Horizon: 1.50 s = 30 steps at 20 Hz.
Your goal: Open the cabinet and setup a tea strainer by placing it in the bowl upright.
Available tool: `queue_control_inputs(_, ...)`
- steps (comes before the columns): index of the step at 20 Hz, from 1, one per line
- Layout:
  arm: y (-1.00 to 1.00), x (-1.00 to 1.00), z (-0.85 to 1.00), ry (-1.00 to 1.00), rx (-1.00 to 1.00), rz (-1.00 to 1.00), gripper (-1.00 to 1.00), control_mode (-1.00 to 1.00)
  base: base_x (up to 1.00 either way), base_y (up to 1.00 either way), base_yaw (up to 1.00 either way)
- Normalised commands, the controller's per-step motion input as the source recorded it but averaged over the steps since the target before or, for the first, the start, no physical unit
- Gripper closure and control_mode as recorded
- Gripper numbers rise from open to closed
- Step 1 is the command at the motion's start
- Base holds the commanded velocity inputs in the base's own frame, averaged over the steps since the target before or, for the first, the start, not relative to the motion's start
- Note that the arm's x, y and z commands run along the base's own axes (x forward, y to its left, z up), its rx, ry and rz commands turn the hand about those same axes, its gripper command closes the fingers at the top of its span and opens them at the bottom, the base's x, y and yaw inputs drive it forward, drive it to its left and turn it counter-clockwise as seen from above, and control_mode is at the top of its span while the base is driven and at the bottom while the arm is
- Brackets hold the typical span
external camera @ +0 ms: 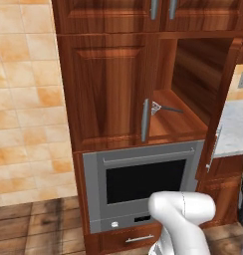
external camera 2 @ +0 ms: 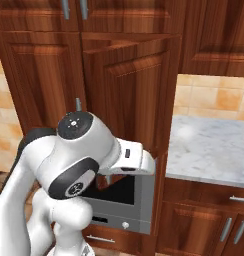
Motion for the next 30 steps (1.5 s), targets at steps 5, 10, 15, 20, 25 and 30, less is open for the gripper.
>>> queue_control_inputs(5,0.81,-0.01,0.33,0.05,-0.33,-0.05,-1.0,-1.0,0.0,0.0,0.0)
queue_control_inputs(10,0.93,-0.09,0.33,0.05,-0.44,-0.05,-1.0,-1.0,0.0,0.0,0.0)
queue_control_inputs(15,0.71,0.17,0.04,0.16,-0.32,-0.01,-1.0,-1.0,0.0,0.0,0.0)
queue_control_inputs(20,0.32,0.59,0.0,0.23,-0.16,-0.07,-1.0,-1.0,0.0,0.0,0.0)
queue_control_inputs(25,0.0,0.71,-0.18,0.07,-0.11,0.0,-1.0,-1.0,0.0,0.0,0.0)
queue_control_inputs(30,0.0,0.68,-0.21,0.07,-0.11,0.0,-1.0,-1.0,0.0,0.0,0.0)
